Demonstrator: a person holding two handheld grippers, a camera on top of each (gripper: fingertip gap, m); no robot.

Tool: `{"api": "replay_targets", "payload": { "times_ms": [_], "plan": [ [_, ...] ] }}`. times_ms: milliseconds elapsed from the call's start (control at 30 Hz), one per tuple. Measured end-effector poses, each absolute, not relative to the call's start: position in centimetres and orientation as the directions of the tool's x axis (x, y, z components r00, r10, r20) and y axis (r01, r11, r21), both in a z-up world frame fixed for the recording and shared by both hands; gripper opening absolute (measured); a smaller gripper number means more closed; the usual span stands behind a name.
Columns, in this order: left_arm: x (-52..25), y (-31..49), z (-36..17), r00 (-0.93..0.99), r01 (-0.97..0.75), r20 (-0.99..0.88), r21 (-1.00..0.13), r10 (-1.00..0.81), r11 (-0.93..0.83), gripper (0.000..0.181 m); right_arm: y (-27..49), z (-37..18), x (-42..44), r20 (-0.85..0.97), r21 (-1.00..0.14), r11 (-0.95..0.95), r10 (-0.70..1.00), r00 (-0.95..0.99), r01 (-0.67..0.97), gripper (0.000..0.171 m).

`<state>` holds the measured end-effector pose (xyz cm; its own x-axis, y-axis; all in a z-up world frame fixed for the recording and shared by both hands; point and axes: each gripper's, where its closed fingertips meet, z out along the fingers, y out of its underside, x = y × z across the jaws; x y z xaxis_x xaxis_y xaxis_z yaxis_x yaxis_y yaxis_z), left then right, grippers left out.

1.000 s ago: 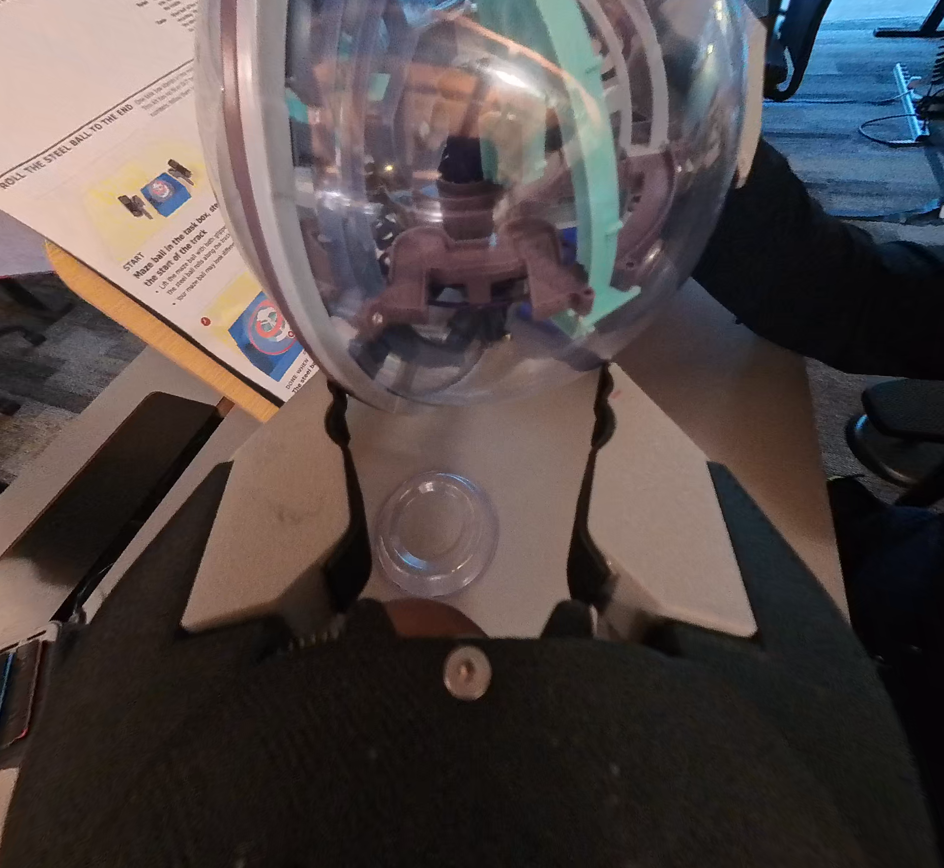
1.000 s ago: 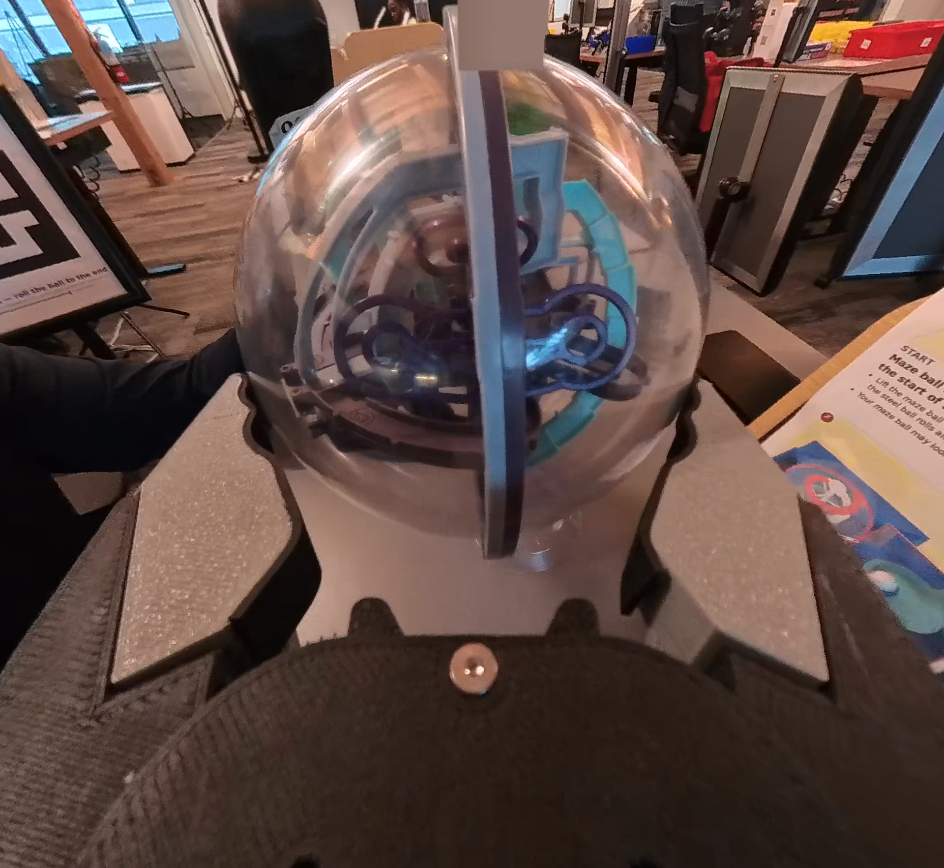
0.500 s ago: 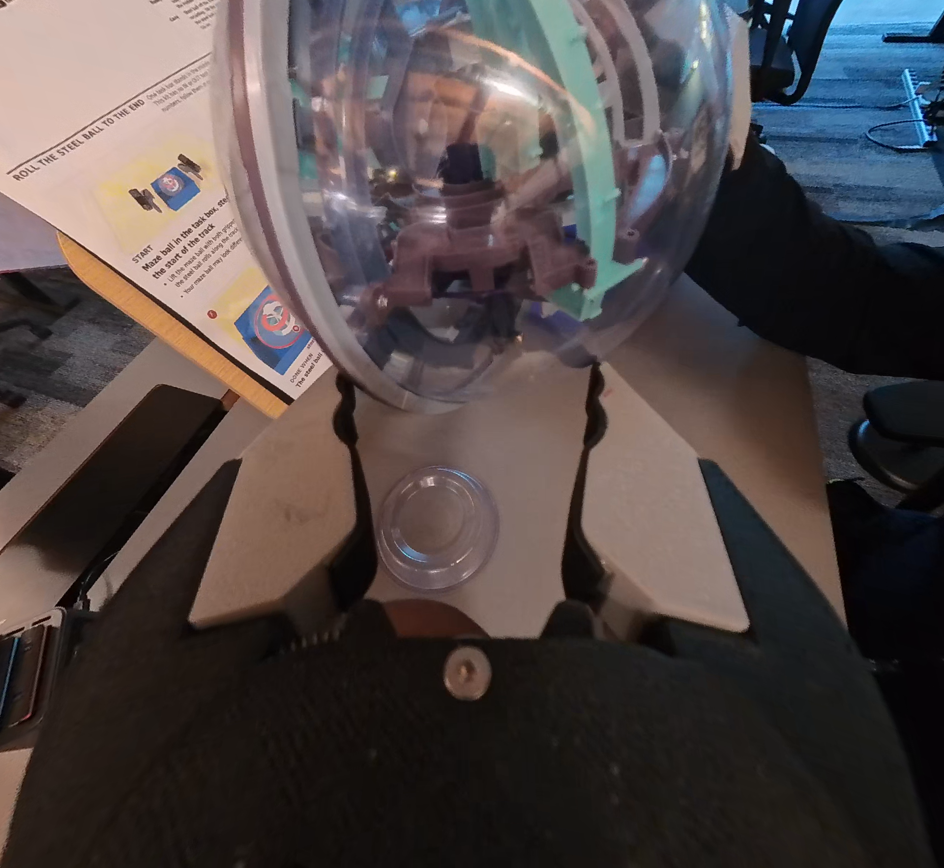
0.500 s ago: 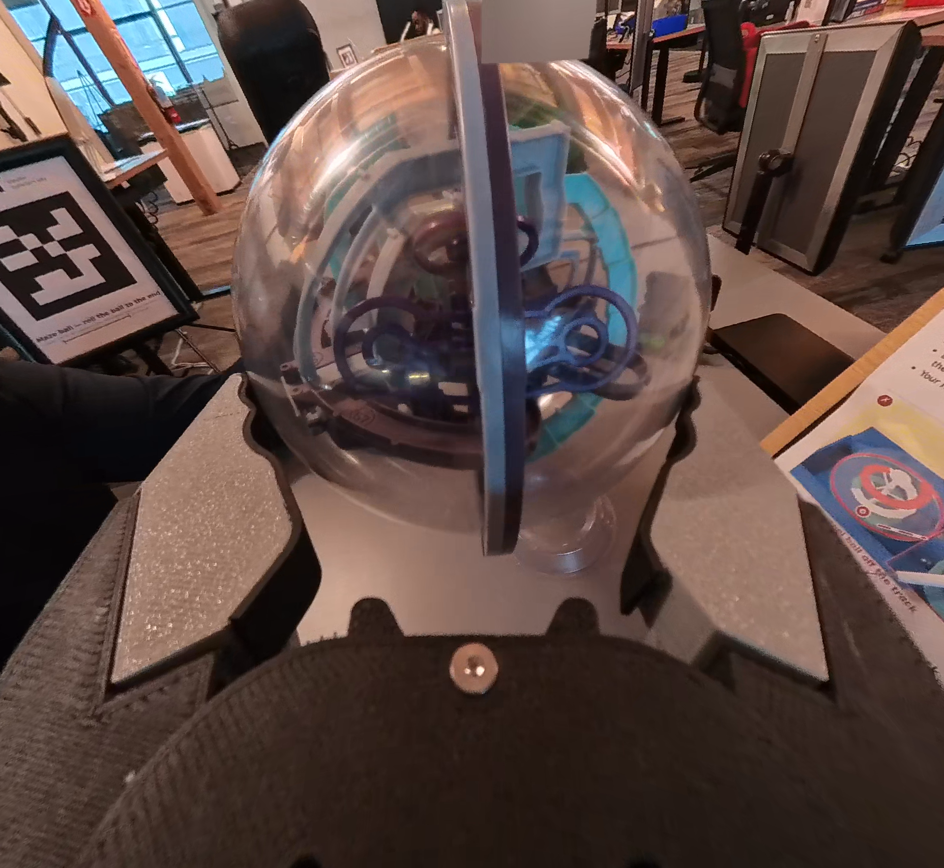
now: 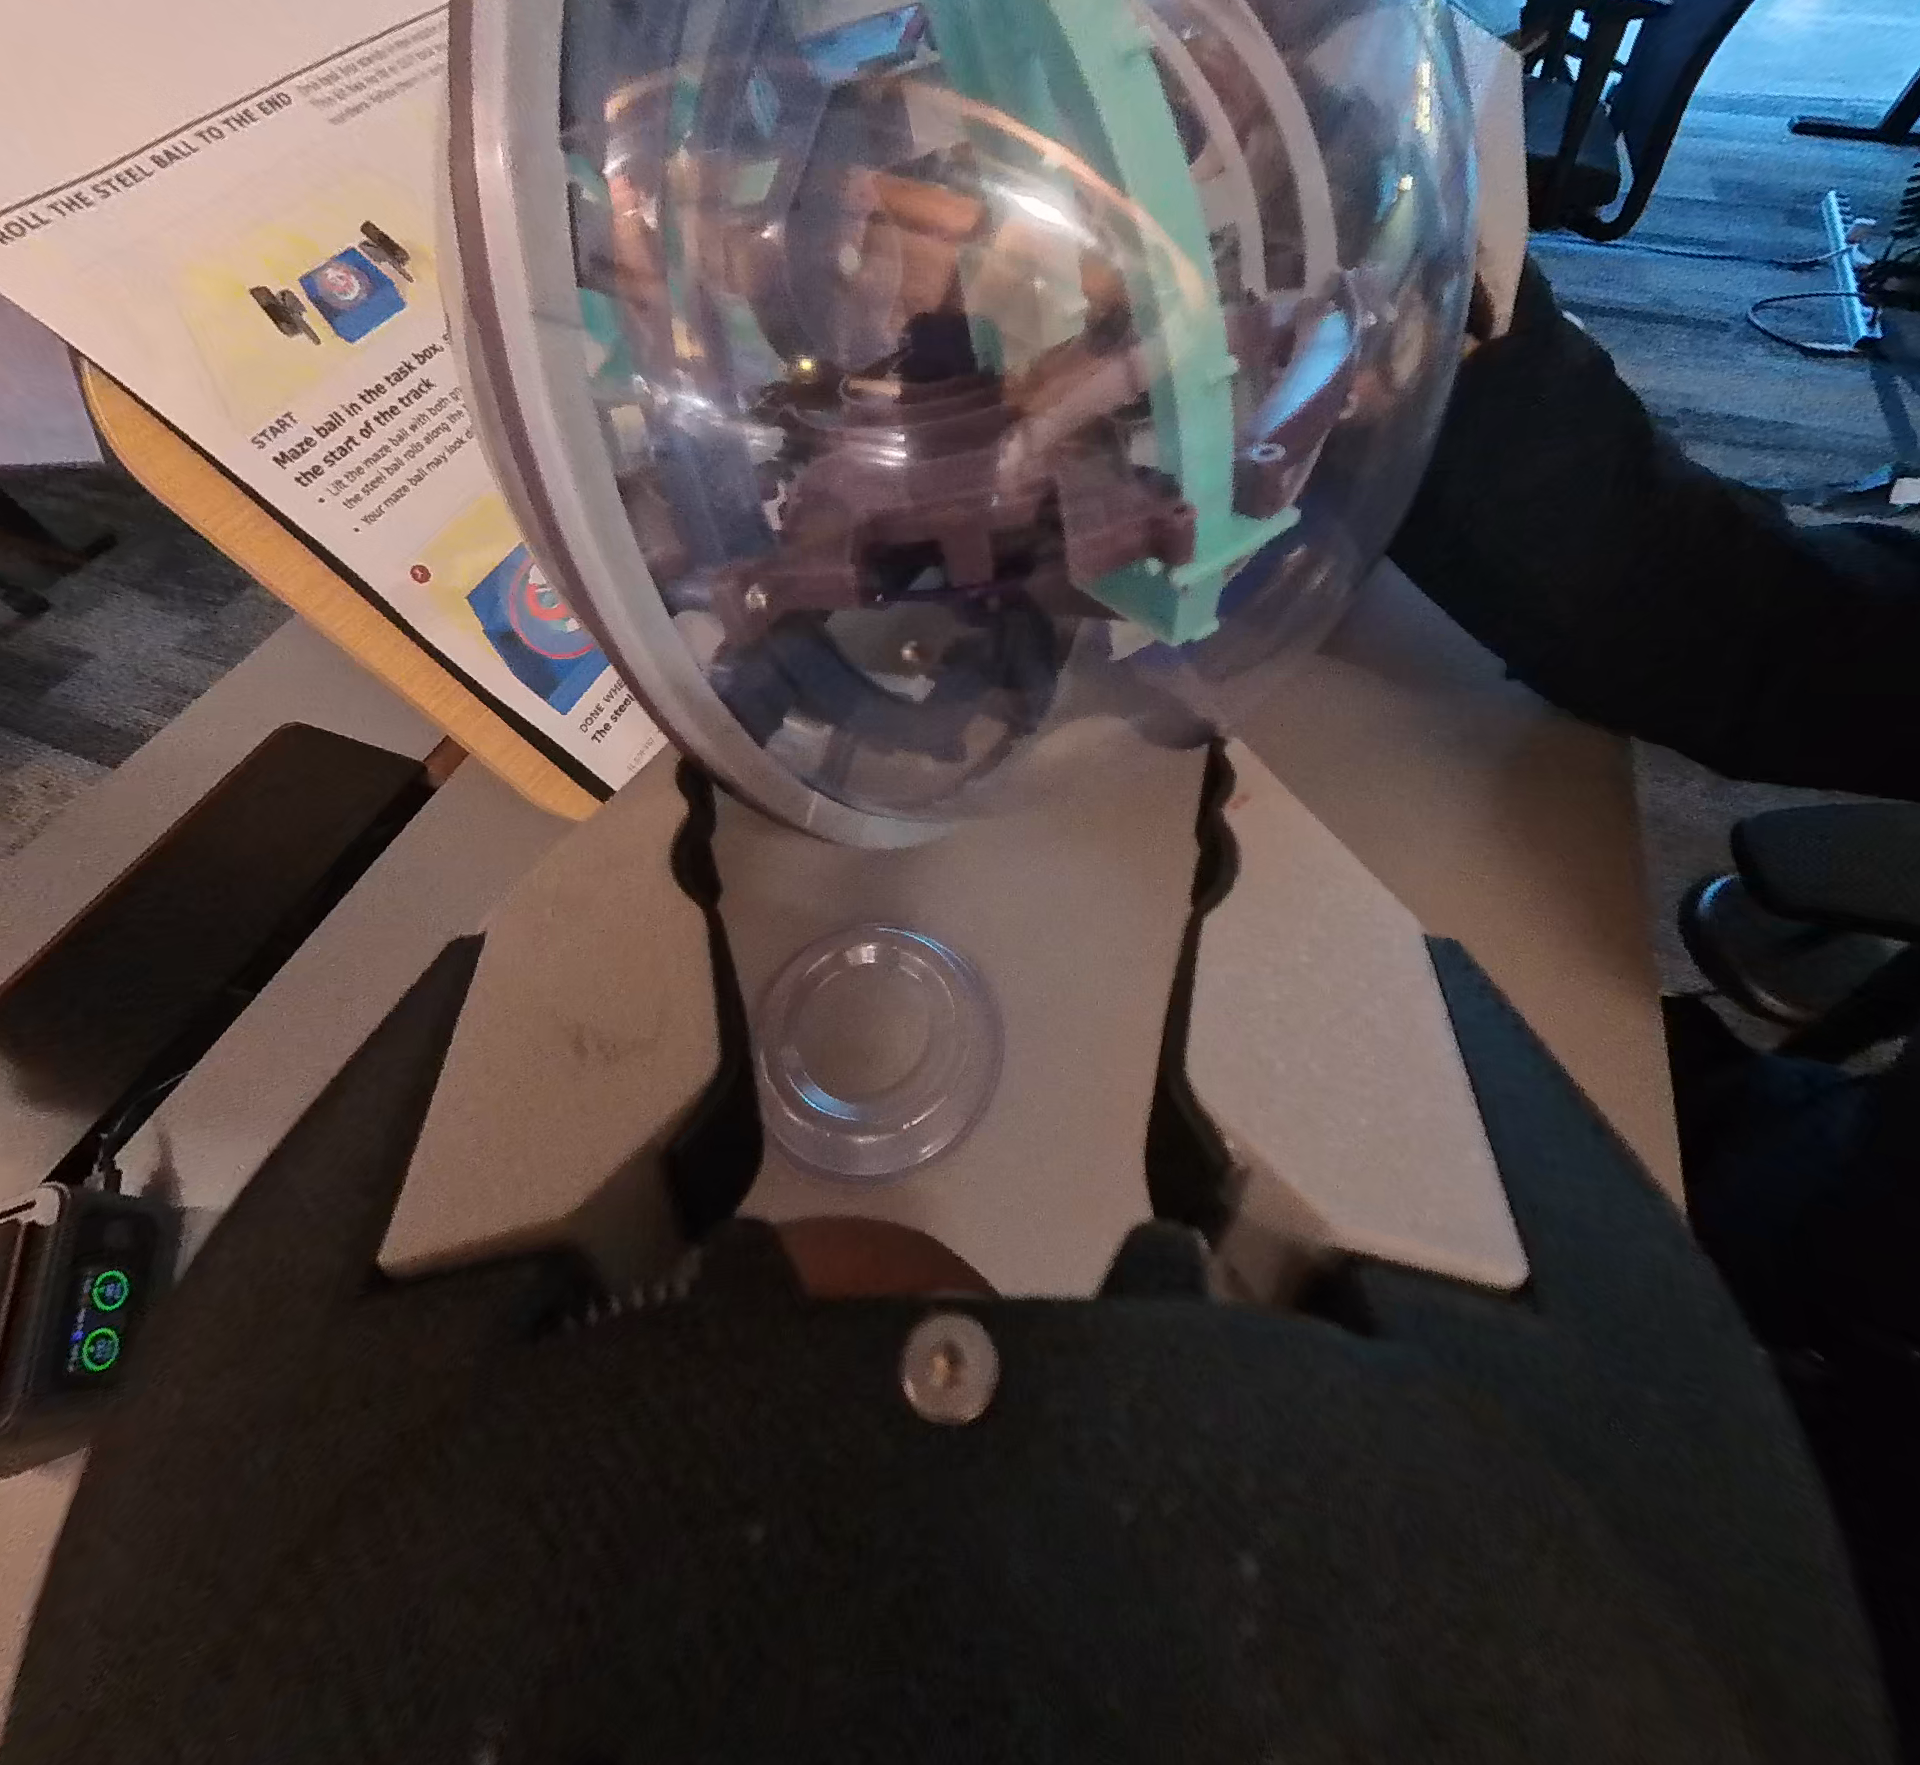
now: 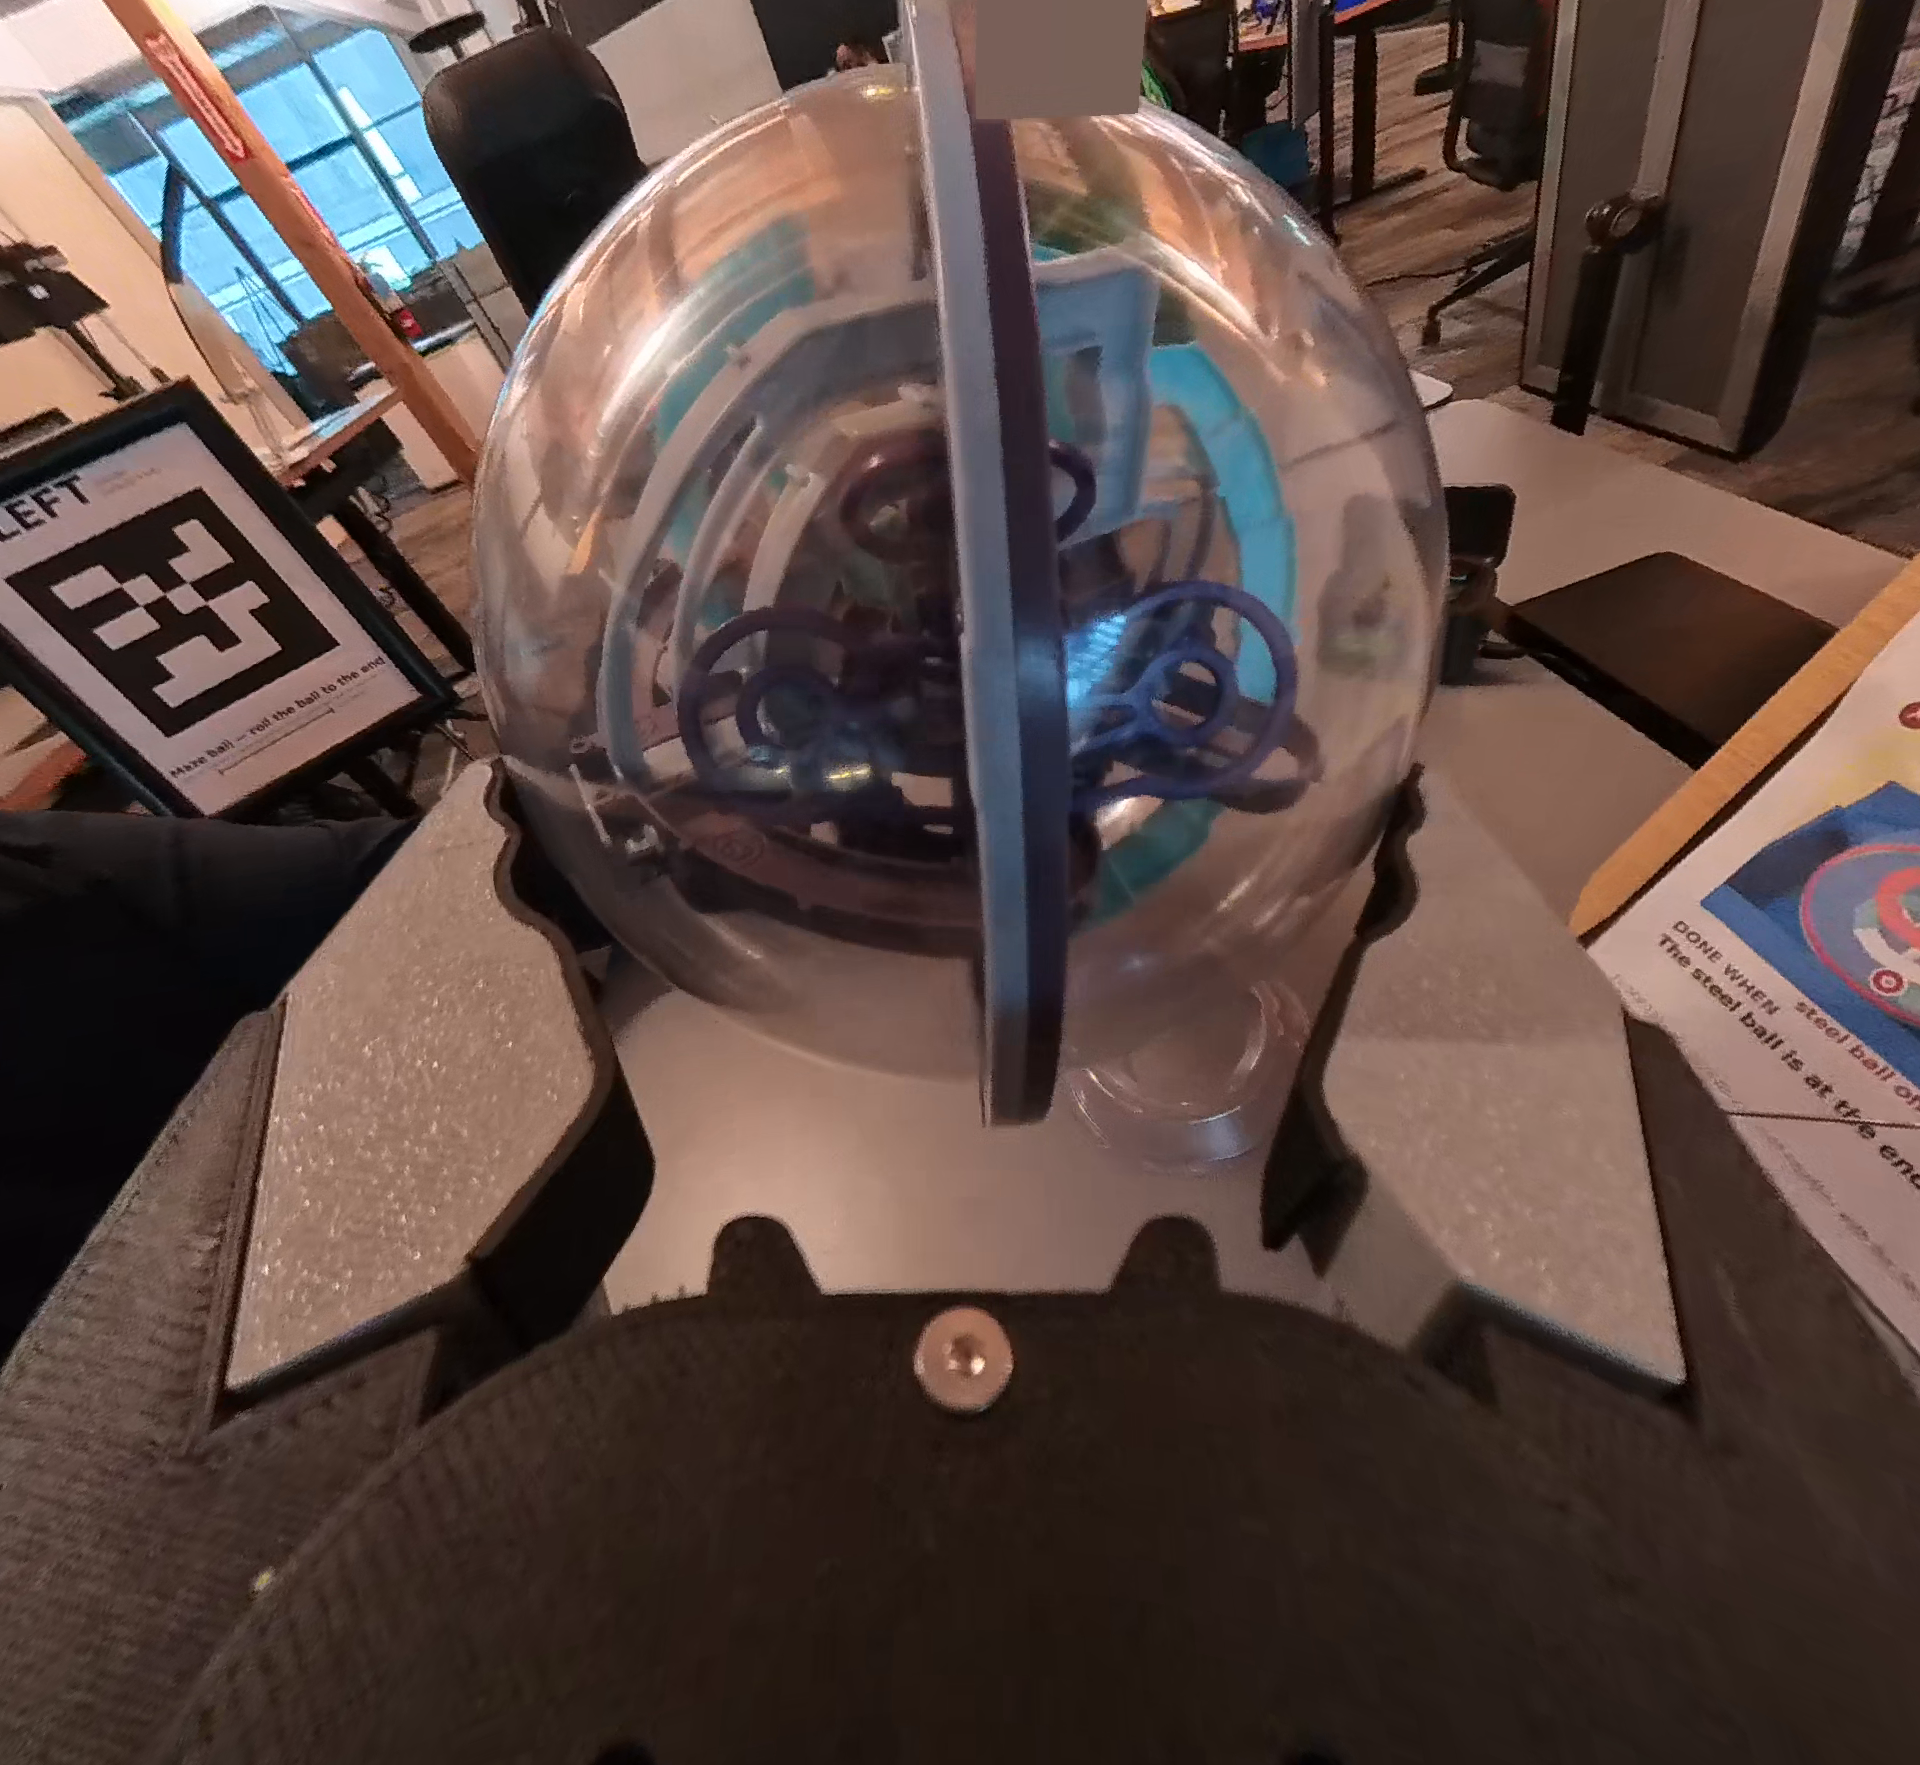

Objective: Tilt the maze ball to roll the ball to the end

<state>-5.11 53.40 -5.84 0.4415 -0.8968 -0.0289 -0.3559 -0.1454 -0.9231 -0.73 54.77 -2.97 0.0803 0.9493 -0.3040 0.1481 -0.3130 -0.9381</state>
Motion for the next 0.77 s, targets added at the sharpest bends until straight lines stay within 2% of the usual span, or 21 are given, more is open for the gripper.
{"api": "replay_targets", "payload": {
  "times_ms": [300,533,767],
  "plan": [
    [-4.1,52.0,-4.8,0.458,-0.398,-0.206,-0.917,-0.865,0.007,0.092,52.9,-1.9,0.4,-0.152,-0.984,-0.156,0.987,0.051,0.089,0.153],
    [-2.9,50.9,-2.0,0.496,-0.455,-0.407,-0.874,-0.767,0.169,0.092,50.4,2.6,1.3,0.117,-0.992,0.114,0.991,0.067,0.048,0.152],
    [-3.3,51.5,-1.6,0.508,-0.444,-0.416,-0.877,-0.754,0.185,0.091,50.8,3.2,0.9,0.129,-0.990,0.125,0.990,0.062,0.065,0.152]
  ]
}}
